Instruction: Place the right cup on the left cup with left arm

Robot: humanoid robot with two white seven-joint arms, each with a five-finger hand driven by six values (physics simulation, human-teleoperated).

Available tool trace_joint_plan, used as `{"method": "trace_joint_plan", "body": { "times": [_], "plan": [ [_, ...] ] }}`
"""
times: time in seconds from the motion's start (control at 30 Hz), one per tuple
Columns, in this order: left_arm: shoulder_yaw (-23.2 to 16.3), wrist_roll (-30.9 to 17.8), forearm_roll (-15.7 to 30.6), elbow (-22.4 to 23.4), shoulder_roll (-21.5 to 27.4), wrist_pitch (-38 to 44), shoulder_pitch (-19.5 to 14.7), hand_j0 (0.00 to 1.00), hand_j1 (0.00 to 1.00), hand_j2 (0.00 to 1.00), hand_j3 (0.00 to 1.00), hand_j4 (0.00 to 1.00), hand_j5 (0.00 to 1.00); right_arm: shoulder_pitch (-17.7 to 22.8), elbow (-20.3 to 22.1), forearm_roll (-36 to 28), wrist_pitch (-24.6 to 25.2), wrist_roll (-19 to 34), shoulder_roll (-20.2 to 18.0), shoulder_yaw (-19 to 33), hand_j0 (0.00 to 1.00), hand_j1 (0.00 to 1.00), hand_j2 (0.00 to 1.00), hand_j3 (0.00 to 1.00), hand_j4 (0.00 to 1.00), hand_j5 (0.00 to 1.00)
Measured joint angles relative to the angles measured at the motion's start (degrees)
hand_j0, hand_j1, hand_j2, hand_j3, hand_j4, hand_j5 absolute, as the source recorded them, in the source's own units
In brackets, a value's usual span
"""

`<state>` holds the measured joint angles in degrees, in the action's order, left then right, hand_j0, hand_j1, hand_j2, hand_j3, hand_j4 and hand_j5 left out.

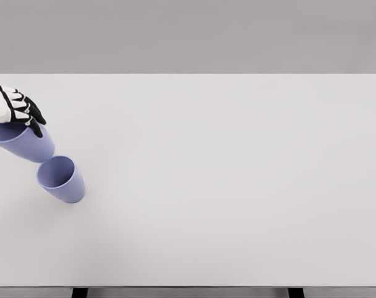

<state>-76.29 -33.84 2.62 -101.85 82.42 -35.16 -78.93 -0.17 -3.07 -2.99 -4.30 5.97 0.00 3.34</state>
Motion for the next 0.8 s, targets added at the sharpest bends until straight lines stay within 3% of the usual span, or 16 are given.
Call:
{"method": "trace_joint_plan", "body": {
  "times": [0.3, 0.8],
  "plan": [
    [-0.1, 0.6, 0.2, -0.1, -0.5, 0.0, 0.5, 0.69, 0.69, 0.69, 0.69, 0.69, 0.69, 0.1, 0.0, 0.0, 0.0, 0.0, 0.0, 0.0, 1.0, 1.0, 1.0, 1.0, 1.0, 1.0],
    [-0.7, 0.6, 5.7, 0.0, 0.1, 0.0, 1.6, 0.69, 0.69, 0.69, 0.69, 0.69, 0.69, 0.0, 0.0, 0.0, 0.0, 0.0, 0.0, 0.0, 1.0, 1.0, 1.0, 1.0, 1.0, 1.0]
  ]
}}
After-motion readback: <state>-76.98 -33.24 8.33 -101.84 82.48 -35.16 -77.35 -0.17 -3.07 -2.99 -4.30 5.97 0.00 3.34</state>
